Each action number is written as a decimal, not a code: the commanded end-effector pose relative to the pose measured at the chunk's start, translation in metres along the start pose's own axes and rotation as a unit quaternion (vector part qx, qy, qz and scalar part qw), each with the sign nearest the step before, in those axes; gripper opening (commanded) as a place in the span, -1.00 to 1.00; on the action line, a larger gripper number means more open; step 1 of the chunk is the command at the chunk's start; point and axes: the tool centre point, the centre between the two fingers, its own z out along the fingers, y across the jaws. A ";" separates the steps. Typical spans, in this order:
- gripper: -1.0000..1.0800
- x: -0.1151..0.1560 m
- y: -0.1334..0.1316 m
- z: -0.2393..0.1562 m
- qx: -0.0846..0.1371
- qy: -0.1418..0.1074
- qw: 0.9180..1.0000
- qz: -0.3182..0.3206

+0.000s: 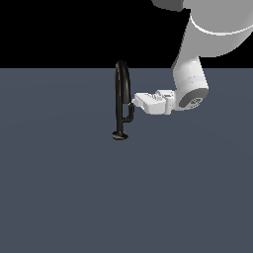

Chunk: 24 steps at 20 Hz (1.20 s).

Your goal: Turn on the faucet by rotating a designated handle.

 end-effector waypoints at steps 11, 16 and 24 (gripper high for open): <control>-1.00 0.008 0.022 0.000 -0.001 0.000 1.000 0.000; -1.00 0.013 0.035 0.000 -0.001 -0.001 1.000 0.001; -1.00 0.022 0.055 0.000 -0.002 -0.001 1.000 0.001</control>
